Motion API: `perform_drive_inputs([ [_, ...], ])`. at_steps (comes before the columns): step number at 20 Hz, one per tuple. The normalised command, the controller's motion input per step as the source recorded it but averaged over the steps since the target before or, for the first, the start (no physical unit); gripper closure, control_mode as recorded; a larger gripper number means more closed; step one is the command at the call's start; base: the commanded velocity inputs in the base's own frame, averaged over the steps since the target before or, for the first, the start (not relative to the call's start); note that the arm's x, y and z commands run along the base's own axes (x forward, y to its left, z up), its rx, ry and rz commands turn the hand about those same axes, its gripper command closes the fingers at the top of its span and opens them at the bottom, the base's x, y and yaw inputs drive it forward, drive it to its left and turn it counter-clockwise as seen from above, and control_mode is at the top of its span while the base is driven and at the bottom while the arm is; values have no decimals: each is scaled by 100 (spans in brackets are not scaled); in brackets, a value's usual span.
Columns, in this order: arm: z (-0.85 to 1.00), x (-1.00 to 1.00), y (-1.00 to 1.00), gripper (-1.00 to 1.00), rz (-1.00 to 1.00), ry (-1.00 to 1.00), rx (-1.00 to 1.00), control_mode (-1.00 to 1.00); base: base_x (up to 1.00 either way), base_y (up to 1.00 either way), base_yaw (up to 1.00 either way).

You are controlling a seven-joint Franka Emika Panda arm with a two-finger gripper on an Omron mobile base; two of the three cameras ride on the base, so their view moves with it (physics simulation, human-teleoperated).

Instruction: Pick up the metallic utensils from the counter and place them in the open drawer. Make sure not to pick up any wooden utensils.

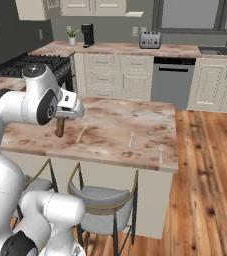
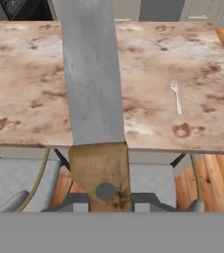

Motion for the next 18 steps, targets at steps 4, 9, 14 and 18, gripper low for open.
perform_drive_inputs([
  [4, -9, -8, -13, 100, 3, -10, -2, -100, 0, 0, 0],
  [9, -14, -2, -15, 100, 0, -3, -3, -100, 0, 0, 0],
  [14, -3, 0, -5, 100, 0, 0, 0, -100, 0, 0, 0],
  [18, 0, 0, -10, 100, 0, 0, 0, -100, 0, 0, 0],
])
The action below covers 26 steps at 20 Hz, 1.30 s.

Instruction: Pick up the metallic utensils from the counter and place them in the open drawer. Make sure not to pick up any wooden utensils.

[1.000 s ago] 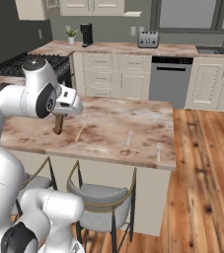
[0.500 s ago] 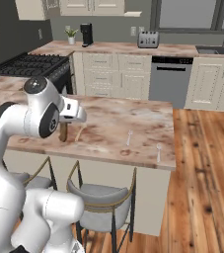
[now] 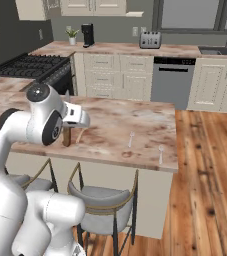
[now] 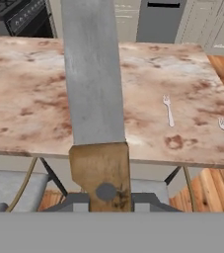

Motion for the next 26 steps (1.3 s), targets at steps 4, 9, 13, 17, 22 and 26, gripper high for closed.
perform_drive_inputs([
  [4, 0, 0, -10, 100, 0, 0, 0, -100, 0, 0, 0],
  [9, 0, 0, -13, 100, 0, 0, 0, -100, 0, 0, 0],
  [13, 0, 0, -10, 100, 0, 0, 0, -100, 0, 0, 0],
  [17, 0, 0, 0, 100, 0, 0, 0, -100, 0, 0, 0],
  [22, 0, 0, 0, 100, 0, 0, 0, -100, 0, 0, 0],
  [26, 0, 0, 0, 100, 0, 0, 0, 100, 0, 0, 0],
])
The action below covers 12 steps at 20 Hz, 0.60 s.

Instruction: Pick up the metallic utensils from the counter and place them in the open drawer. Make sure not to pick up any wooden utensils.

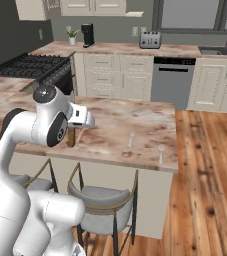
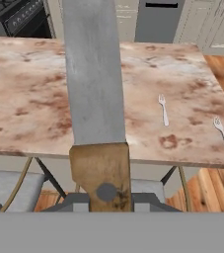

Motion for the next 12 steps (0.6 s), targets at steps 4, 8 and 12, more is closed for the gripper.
perform_drive_inputs([
  [4, 0, 0, 0, 100, 0, 0, 0, 100, -11, -9, -2],
  [8, 0, 0, 0, 100, 0, 0, 0, 100, -40, -9, -3],
  [12, 0, 0, 0, 100, 0, 0, 0, 100, -55, -11, -3],
])
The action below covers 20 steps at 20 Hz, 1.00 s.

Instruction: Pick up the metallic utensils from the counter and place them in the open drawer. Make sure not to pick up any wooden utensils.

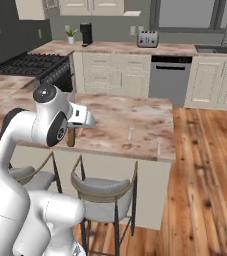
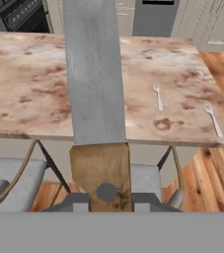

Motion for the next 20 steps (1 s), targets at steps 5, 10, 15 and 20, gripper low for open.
perform_drive_inputs([
  [5, 0, 0, 0, 100, 0, 0, 0, 100, -51, -24, -3],
  [10, 0, 0, 0, 100, 0, 0, 0, 100, -20, -71, -1],
  [15, 0, 0, 0, 100, 0, 0, 0, 100, 0, -100, 0],
  [20, 0, 0, 0, 100, 0, 0, 0, 100, -1, -100, 0],
])
